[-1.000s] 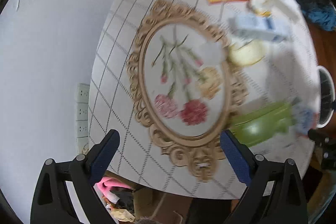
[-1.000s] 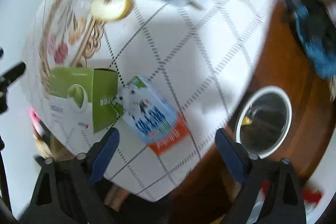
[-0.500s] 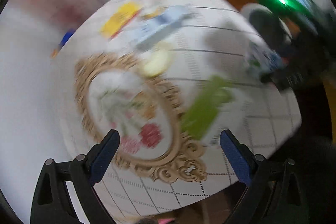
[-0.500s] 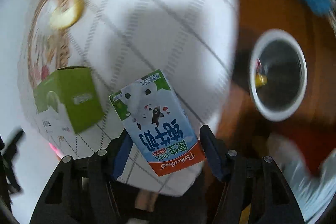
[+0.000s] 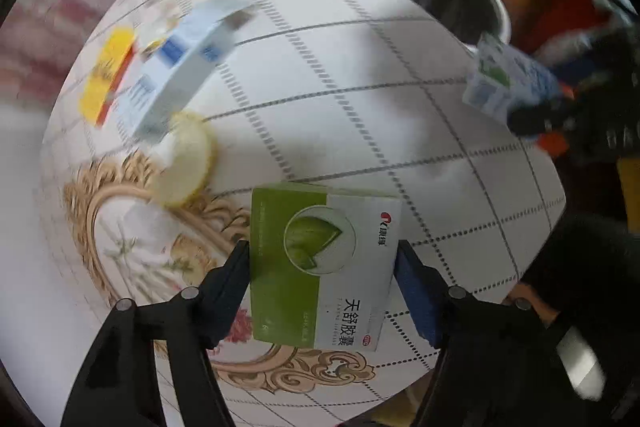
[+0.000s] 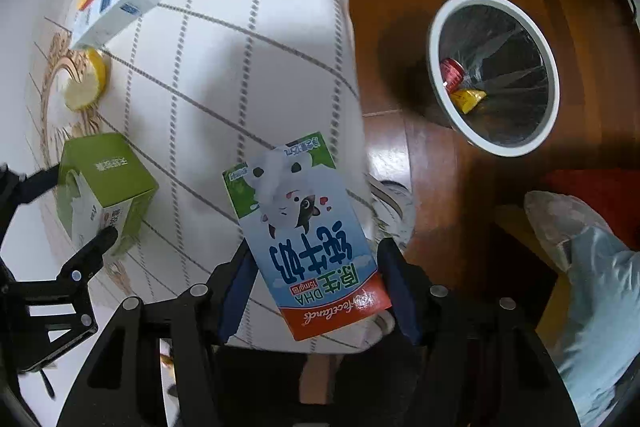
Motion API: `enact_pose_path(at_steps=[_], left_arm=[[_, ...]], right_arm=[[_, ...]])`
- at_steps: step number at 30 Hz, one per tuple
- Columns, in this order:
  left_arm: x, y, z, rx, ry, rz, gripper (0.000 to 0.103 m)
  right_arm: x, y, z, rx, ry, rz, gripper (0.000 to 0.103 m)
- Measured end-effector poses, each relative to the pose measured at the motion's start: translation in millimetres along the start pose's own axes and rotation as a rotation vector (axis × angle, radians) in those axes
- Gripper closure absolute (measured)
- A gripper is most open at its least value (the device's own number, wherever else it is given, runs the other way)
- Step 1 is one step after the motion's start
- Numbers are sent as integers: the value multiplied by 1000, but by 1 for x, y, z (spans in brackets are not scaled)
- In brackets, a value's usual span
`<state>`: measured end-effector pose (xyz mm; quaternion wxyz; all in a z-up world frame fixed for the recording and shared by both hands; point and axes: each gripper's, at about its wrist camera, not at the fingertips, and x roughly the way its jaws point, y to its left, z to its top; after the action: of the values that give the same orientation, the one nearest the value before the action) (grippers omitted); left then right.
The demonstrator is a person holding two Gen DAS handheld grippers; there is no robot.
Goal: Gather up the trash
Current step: 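Grasp the green box with the left gripper while the right grasps the milk carton, then carry the green box and milk carton to the bin and release both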
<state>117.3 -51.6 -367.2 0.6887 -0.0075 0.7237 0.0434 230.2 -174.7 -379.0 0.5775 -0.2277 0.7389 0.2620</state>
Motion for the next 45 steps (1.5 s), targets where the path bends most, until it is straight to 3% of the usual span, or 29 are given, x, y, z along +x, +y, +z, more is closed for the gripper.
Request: enact_pose_path(at_steps=[3,6,8,10,12,18,26,28,31,38,45], left_arm=[[5,41,-13,-238,45,11,35],[11,104,-46,-639,81,-54,34],[12,127,-61,-785,69,-92,32],[15,138,-67,-850,60,-147,31],[20,138,-64,-845,72,-159,30],[42,122,-54,-745,129,-80,30],[44,119,-62,-781,96,-43,32],[43,113,-55,-783,93,-32,32],[41,112,-50,-781,94,-25,34],[12,104,-42,-777,64,21,35],[-51,84,-16,-758,-32,13,35]], right_arm=[[1,12,6,28,-20,27,41],[6,27,14,54,-34,57,41],[9,37,20,56,-48,57,41],[14,45,24,51,-46,42,40],[21,55,29,23,-19,27,40],[25,68,33,-40,-23,-3,39],[35,78,34,-83,-24,-54,39],[36,81,32,-92,-32,-73,46],[35,83,29,-101,-43,-82,46],[19,76,24,-94,-64,-43,47],[-47,35,17,-48,-139,40,47]])
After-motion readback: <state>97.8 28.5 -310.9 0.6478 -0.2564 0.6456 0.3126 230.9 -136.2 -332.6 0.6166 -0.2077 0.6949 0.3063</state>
